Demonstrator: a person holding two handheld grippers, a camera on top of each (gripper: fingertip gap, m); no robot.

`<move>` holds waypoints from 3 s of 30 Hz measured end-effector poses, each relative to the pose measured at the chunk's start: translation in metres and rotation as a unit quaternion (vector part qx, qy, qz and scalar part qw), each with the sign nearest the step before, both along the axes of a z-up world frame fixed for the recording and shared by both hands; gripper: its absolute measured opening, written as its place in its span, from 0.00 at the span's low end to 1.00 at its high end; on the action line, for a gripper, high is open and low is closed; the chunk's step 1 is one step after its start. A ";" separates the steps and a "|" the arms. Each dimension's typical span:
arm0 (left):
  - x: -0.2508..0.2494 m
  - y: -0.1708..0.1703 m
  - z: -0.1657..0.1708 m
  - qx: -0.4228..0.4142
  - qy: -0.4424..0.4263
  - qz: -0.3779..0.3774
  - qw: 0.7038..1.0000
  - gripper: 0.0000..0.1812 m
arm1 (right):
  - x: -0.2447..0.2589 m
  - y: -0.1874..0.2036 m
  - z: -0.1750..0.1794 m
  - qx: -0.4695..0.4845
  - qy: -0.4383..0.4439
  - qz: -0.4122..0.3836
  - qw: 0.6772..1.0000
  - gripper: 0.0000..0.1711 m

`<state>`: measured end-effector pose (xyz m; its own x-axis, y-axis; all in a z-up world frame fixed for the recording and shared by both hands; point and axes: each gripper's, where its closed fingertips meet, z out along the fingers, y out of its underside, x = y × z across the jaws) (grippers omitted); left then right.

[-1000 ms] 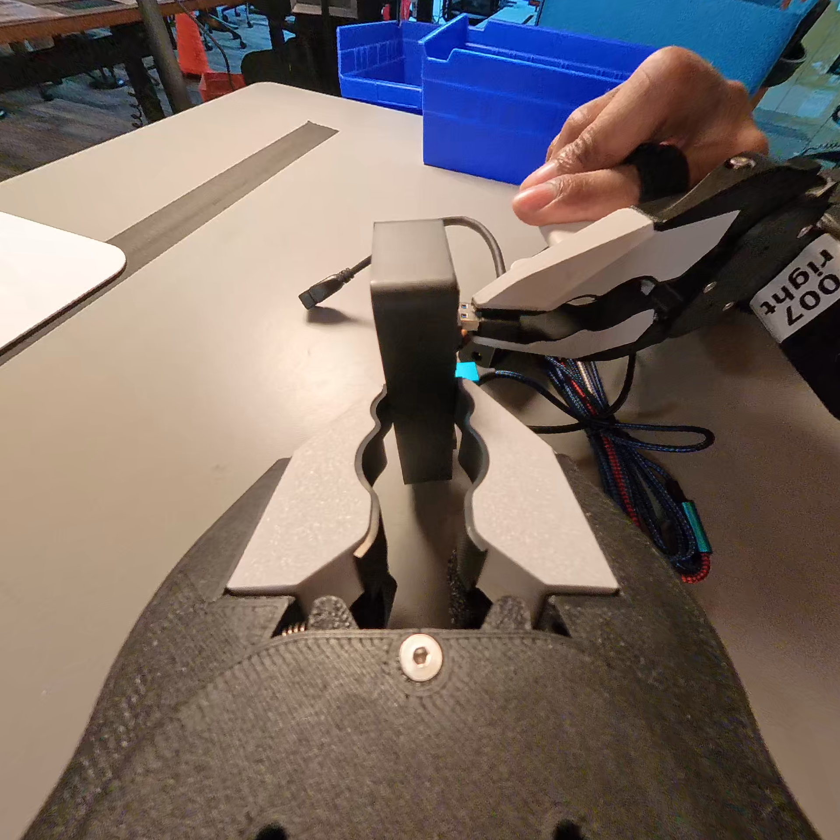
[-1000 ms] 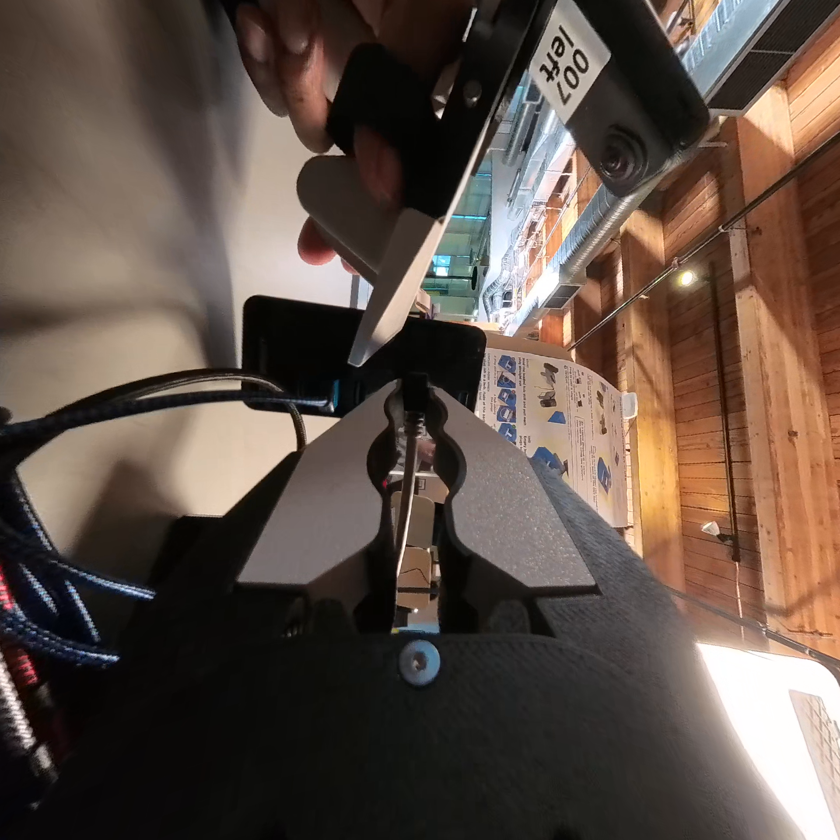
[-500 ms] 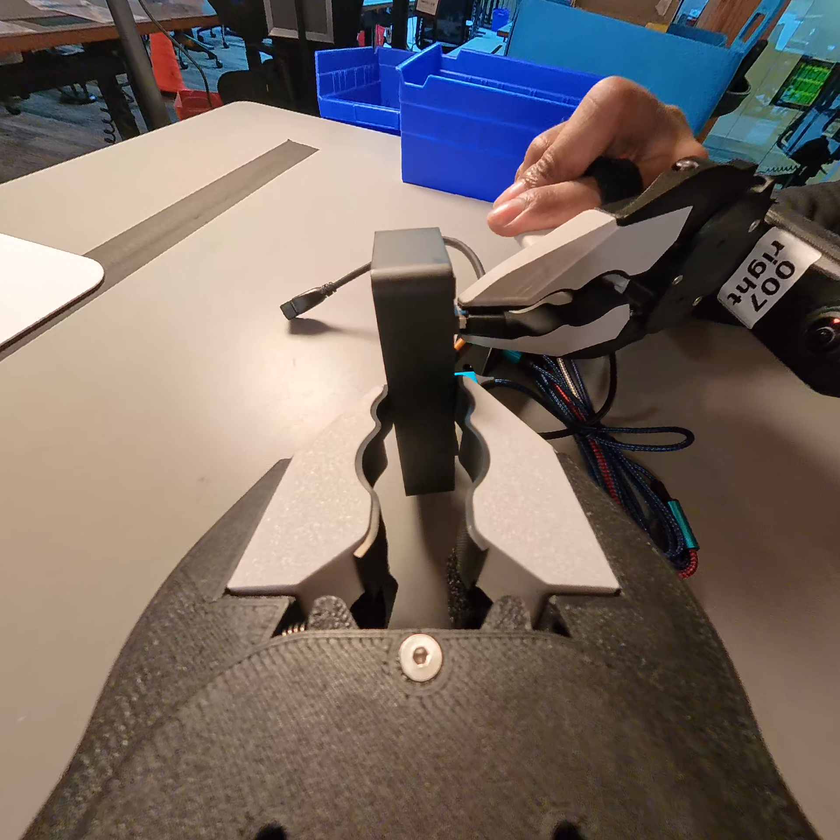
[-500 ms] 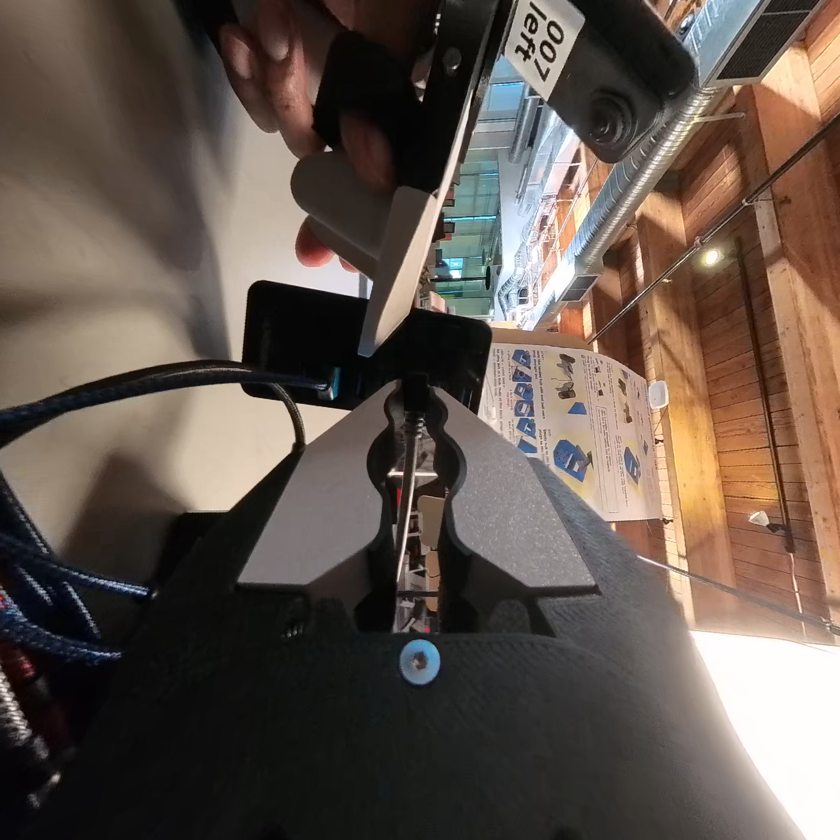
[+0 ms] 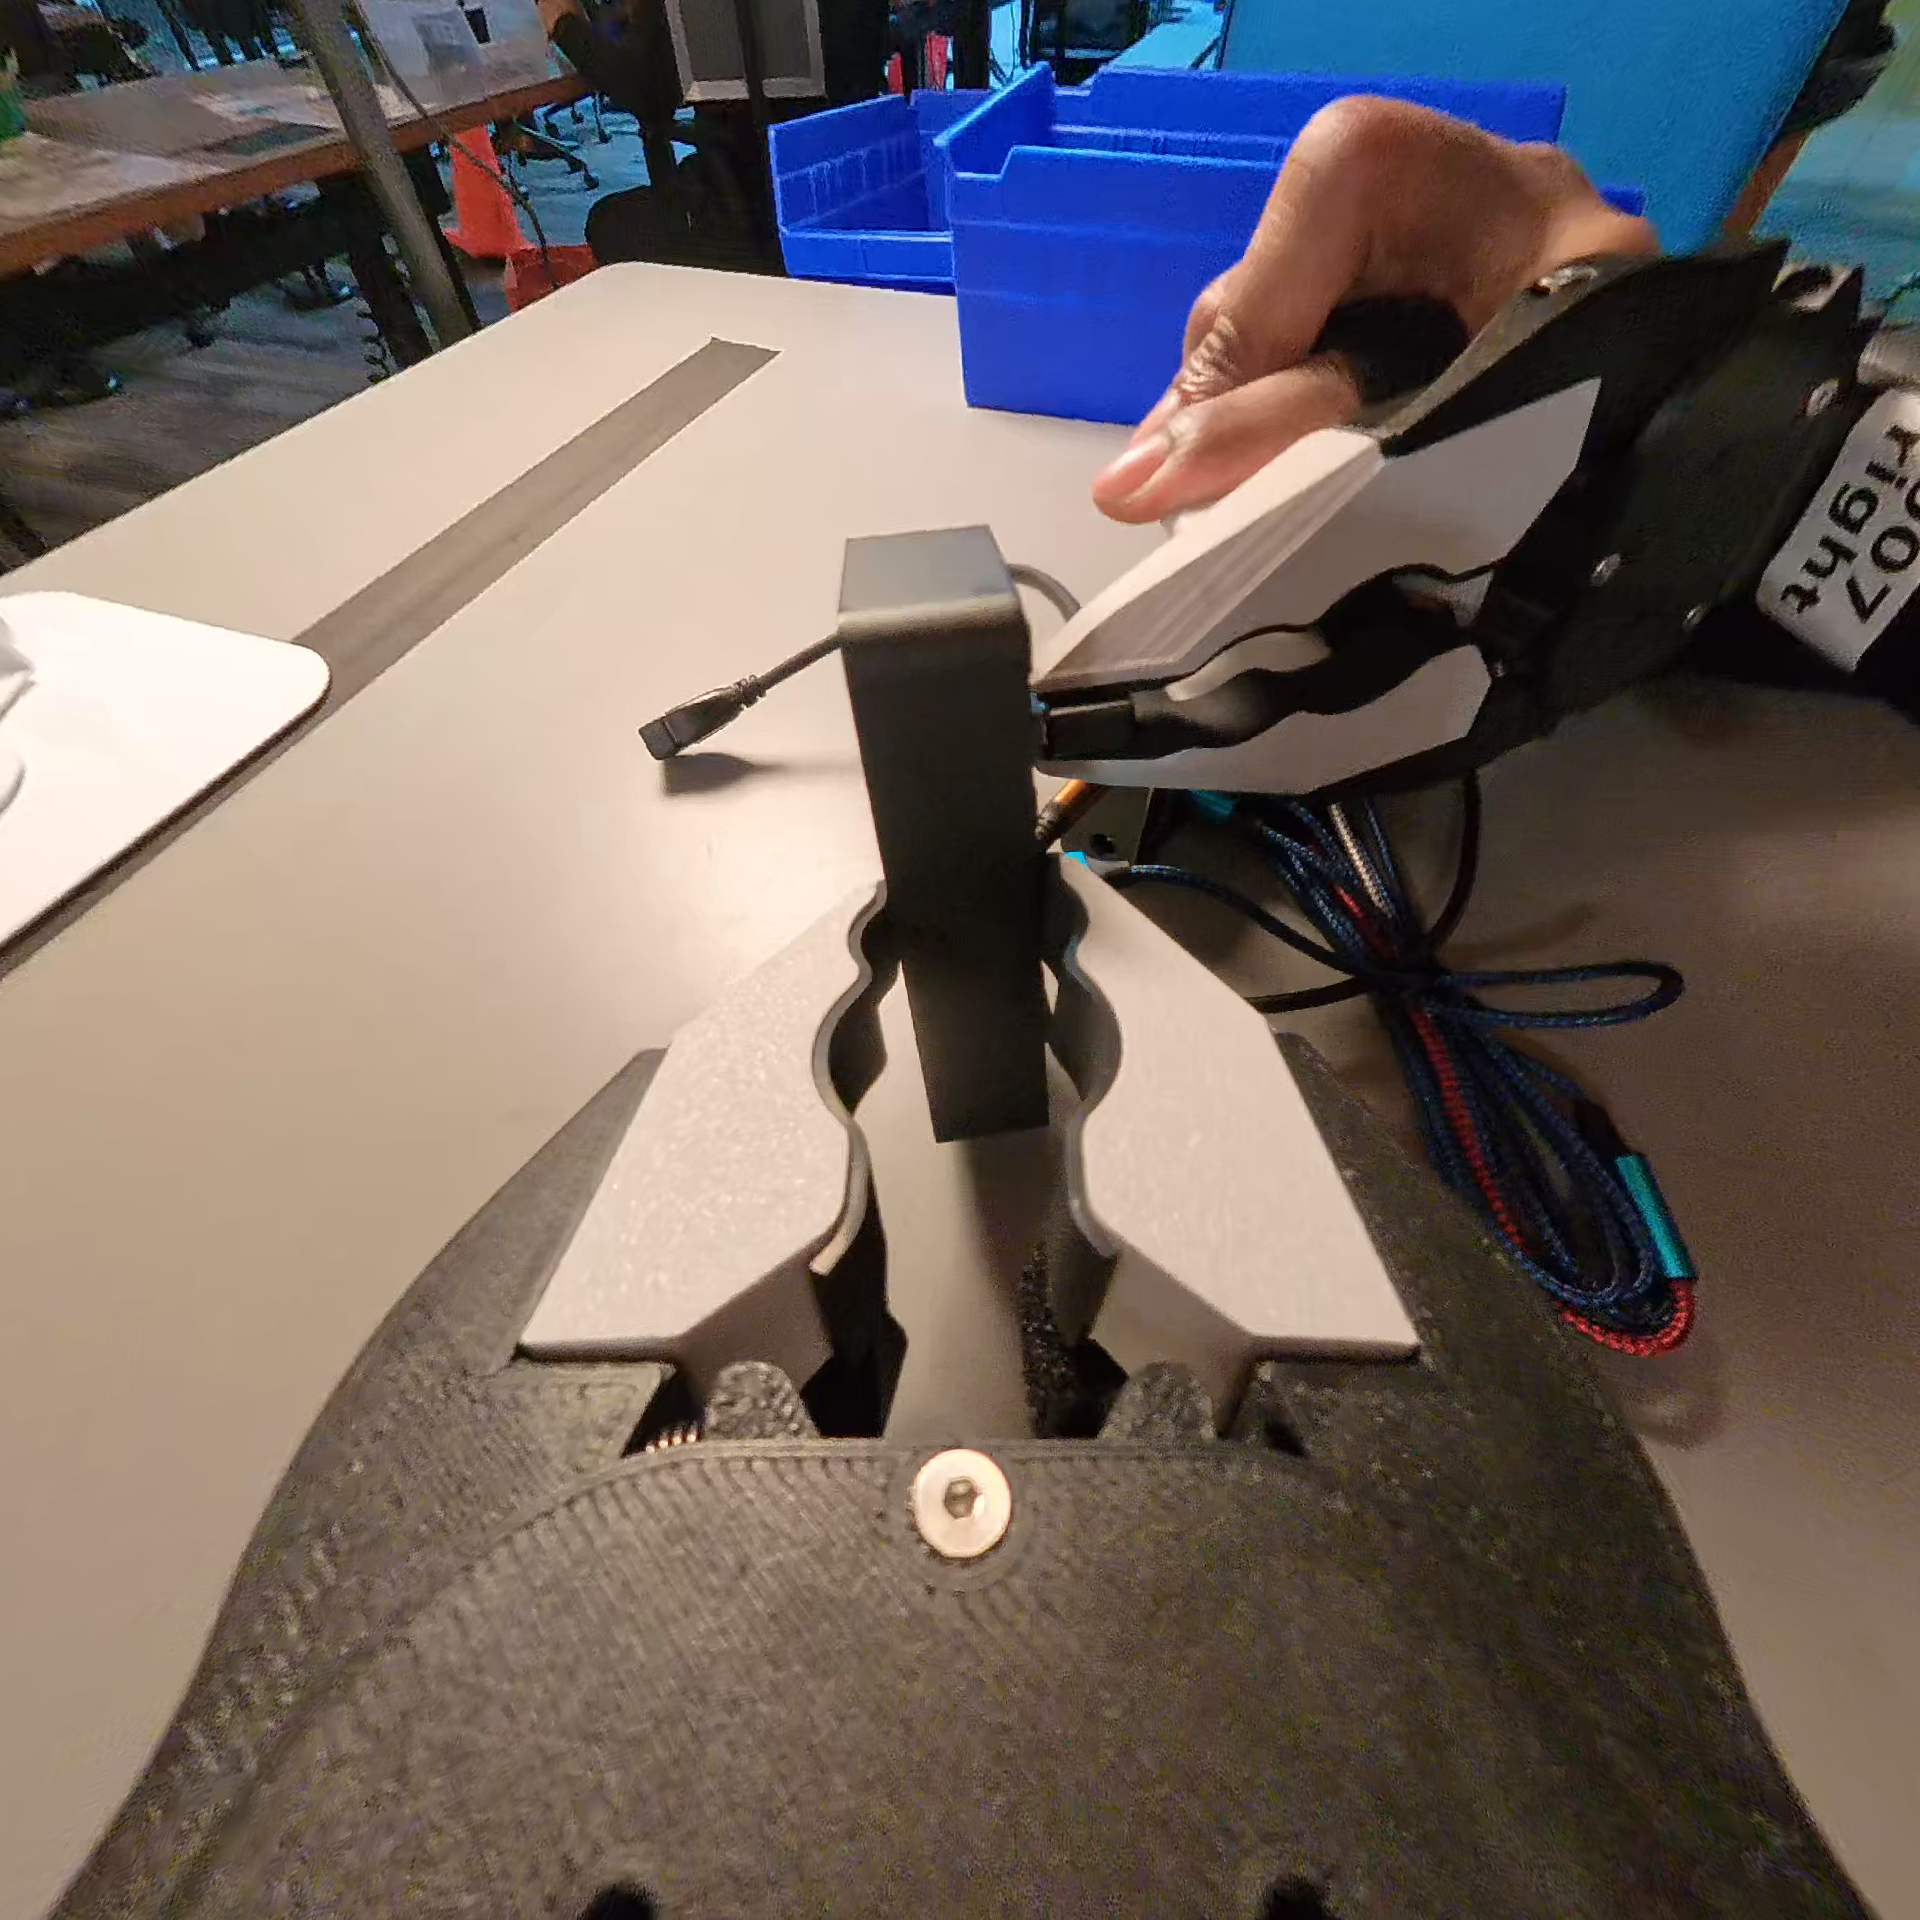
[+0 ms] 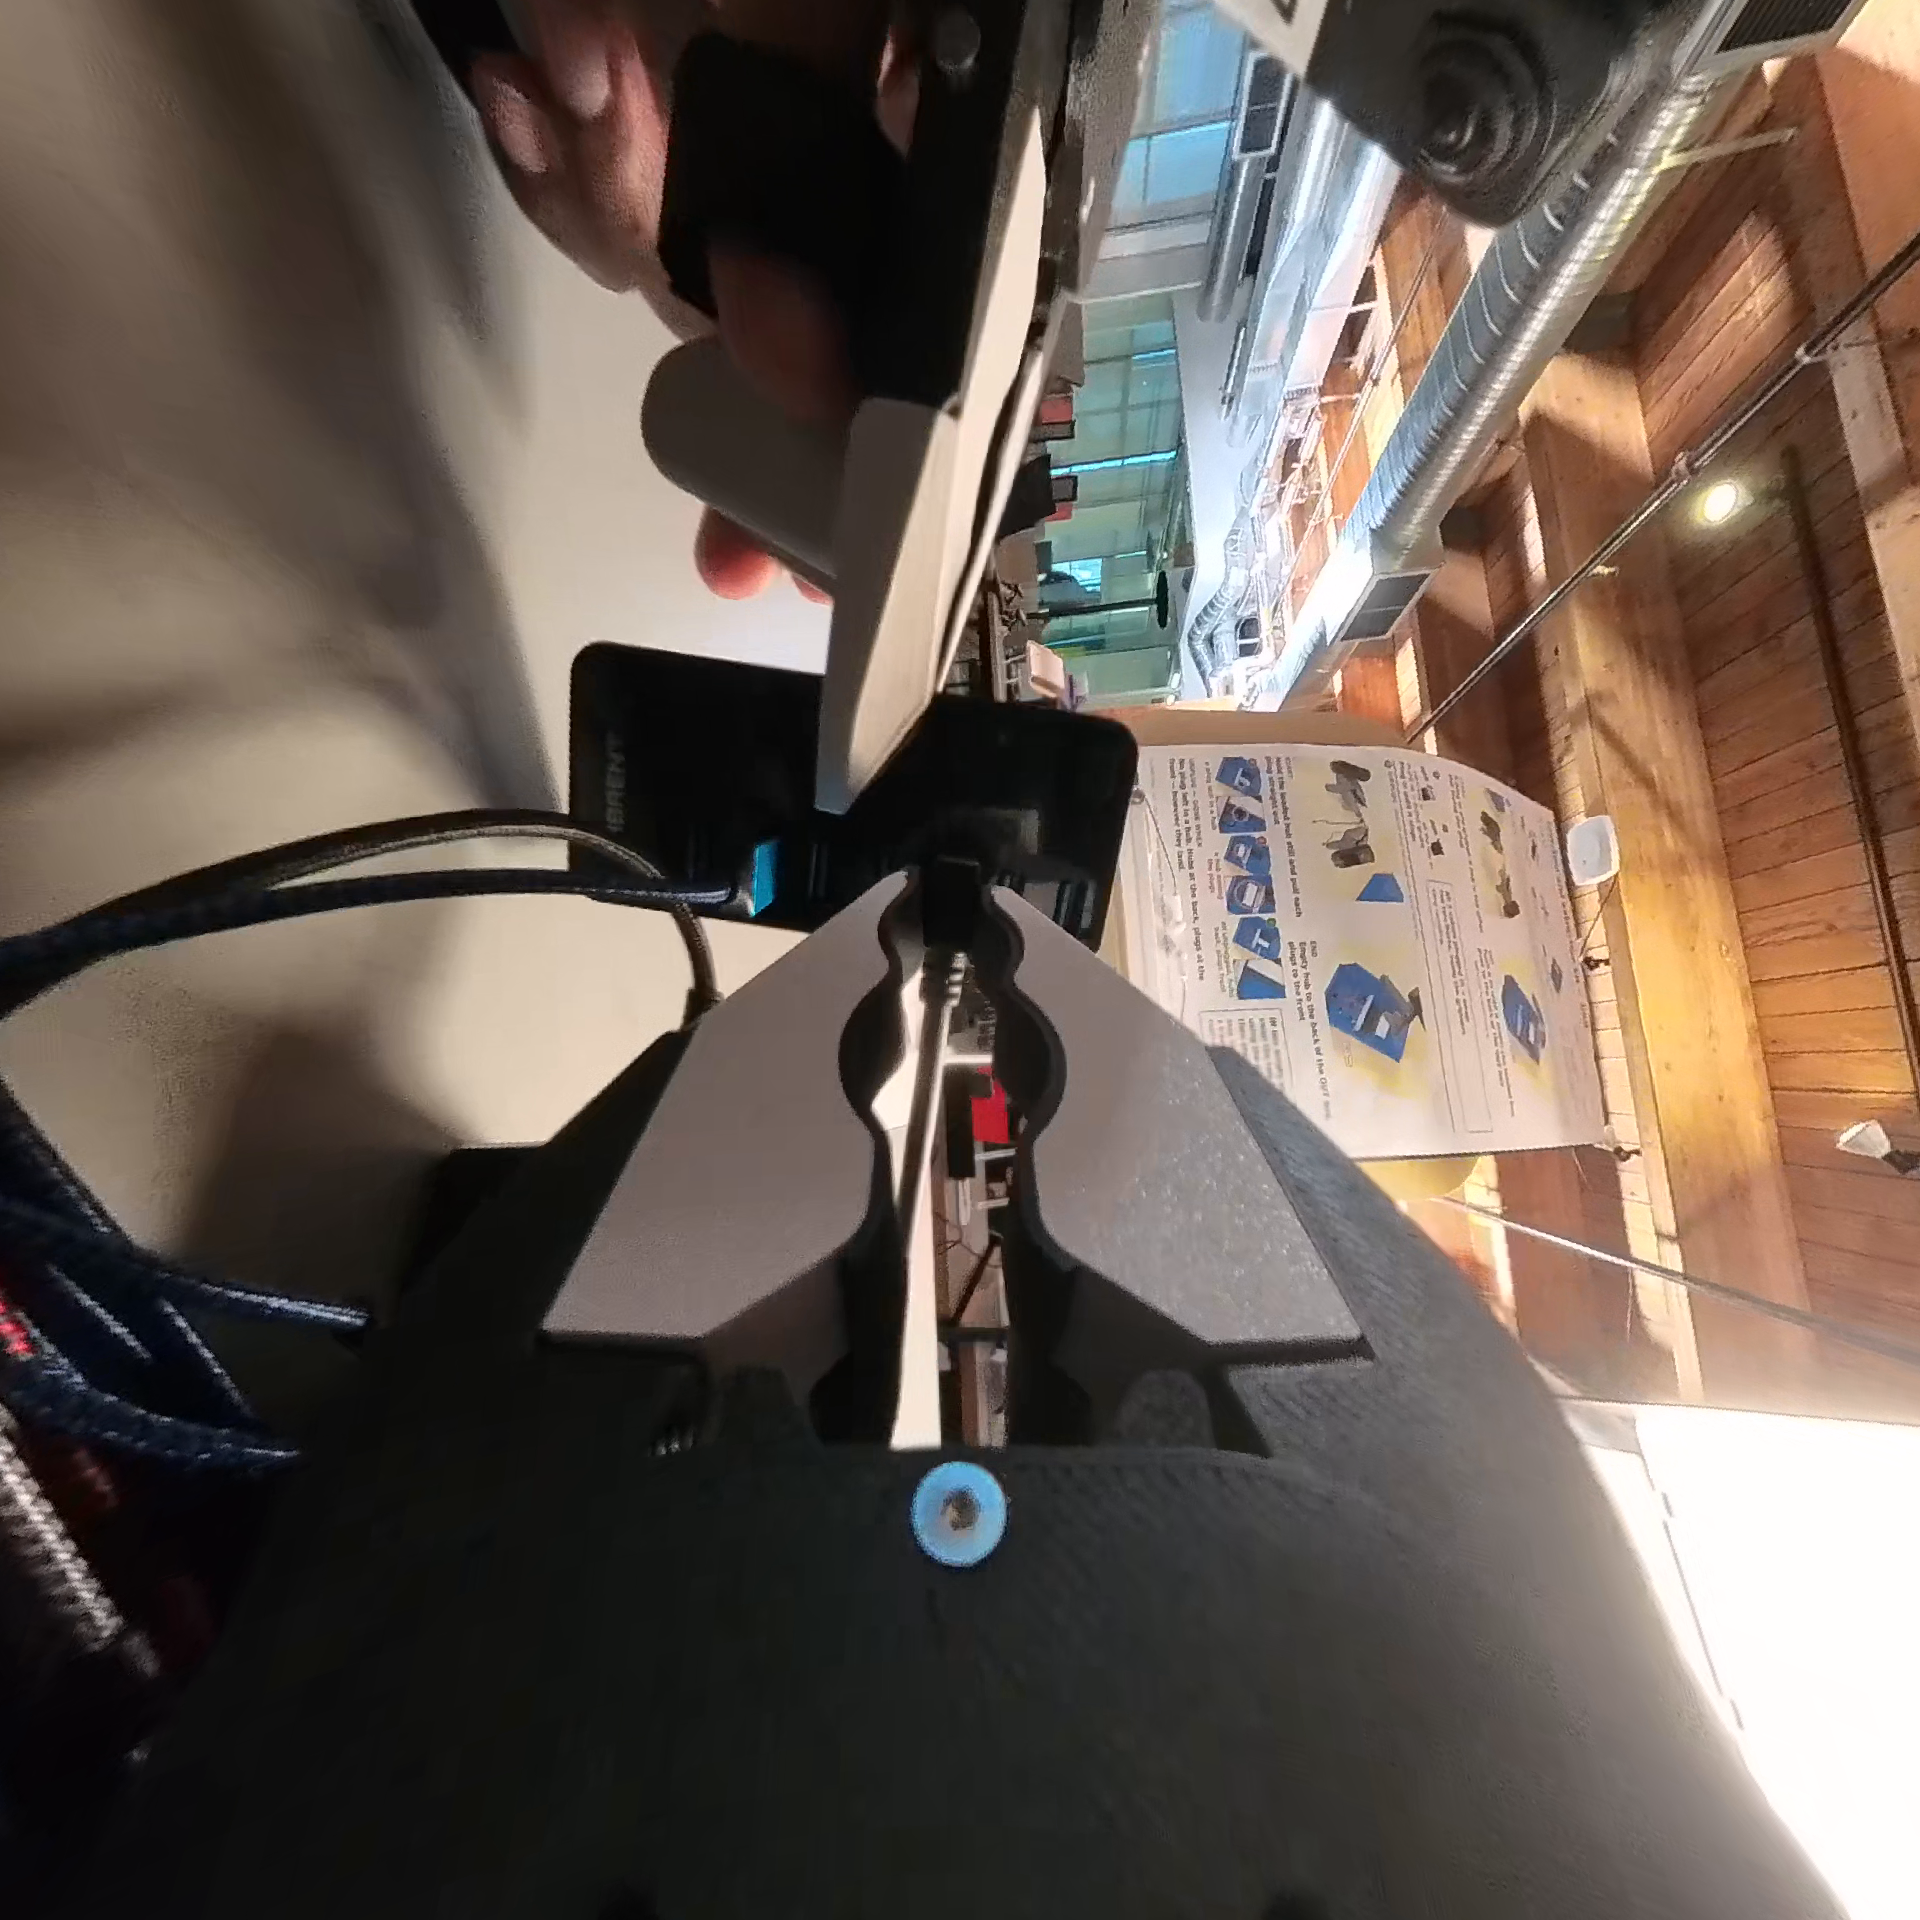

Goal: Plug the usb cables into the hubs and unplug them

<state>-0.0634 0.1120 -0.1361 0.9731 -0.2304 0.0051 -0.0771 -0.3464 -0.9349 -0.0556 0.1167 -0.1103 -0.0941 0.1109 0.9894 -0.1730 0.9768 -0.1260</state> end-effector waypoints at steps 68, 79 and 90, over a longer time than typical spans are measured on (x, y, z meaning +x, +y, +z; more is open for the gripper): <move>0.010 0.005 0.017 0.066 0.128 0.008 0.989 0.17 | 0.041 0.043 0.015 -0.264 -0.203 0.040 0.942 0.30; 0.022 0.005 0.016 0.076 0.172 -0.019 0.982 0.17 | 0.033 0.023 0.015 -0.226 -0.159 0.047 0.960 0.41; 0.030 0.004 0.010 0.073 0.189 -0.041 0.978 0.17 | 0.043 0.016 0.010 -0.247 -0.207 0.074 0.944 0.39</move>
